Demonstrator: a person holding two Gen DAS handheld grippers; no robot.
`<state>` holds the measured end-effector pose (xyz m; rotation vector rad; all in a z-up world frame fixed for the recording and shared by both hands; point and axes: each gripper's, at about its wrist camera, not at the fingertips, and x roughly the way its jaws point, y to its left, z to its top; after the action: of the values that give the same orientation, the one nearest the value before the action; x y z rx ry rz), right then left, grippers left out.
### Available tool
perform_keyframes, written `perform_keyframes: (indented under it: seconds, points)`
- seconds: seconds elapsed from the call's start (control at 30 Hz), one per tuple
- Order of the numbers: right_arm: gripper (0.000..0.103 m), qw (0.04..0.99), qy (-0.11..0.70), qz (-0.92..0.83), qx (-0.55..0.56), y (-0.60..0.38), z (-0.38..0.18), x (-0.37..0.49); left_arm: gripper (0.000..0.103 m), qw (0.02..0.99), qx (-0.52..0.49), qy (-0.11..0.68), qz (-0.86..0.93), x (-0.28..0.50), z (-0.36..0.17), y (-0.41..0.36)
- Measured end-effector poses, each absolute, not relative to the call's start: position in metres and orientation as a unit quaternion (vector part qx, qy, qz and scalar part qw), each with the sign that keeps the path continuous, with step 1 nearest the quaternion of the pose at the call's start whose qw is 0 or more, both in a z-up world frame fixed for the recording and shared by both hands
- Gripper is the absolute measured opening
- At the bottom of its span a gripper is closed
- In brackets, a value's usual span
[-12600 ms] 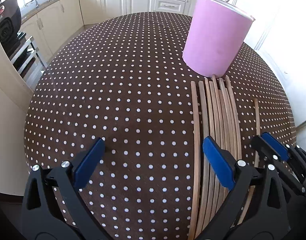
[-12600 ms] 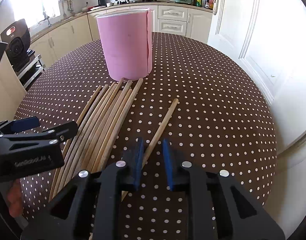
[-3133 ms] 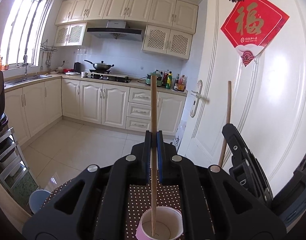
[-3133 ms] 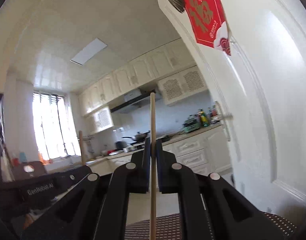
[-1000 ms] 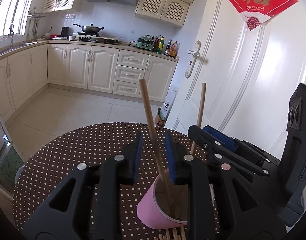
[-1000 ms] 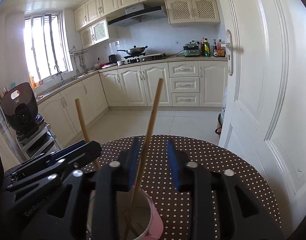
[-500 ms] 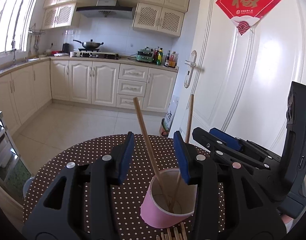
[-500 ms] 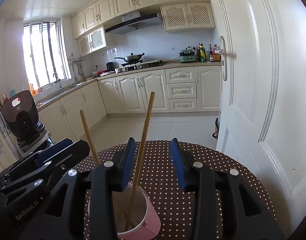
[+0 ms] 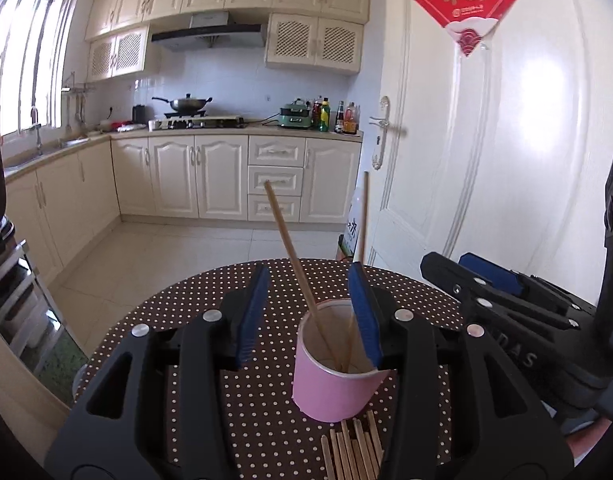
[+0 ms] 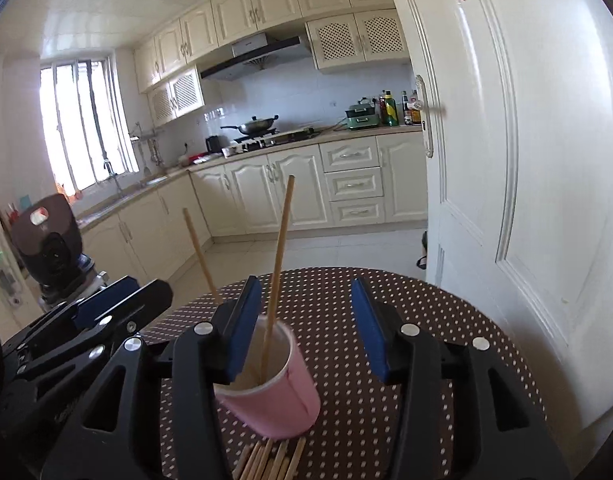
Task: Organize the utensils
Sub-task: 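Move both grippers down toward the pile of wooden chopsticks beside the cup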
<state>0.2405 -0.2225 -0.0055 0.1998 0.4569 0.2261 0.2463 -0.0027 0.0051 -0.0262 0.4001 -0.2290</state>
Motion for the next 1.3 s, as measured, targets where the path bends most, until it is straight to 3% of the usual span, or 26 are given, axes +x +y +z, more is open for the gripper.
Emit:
perform_keyframes:
  seconds: [0.27,0.47,0.7,0.93,1.3]
  points:
    - [0.045,0.952,0.268,0.124,0.08,-0.236,-0.012,0.209,0.046,0.969,-0.015,0.219,-0.113,0.207,0.008,0.005]
    - [0.045,0.916,0.36,0.175,0.04,-0.23,-0.036,0.211,0.047,0.958,-0.003,0.266,-0.109,0.189,-0.008,0.015]
    - [0.045,0.87,0.455,0.187,-0.024,-0.205,-0.074,0.222,0.052,0.924,0.009,0.363,-0.116,0.201,-0.044,0.022]
    - [0.045,0.824,0.529,0.202,-0.013,-0.194,-0.103,0.244,0.052,0.877,-0.014,0.462,-0.134,0.22,-0.081,0.028]
    - [0.041,0.797,0.573,0.189,0.001,-0.188,-0.111,0.269,0.055,0.819,-0.049,0.552,-0.149,0.248,-0.112,0.028]
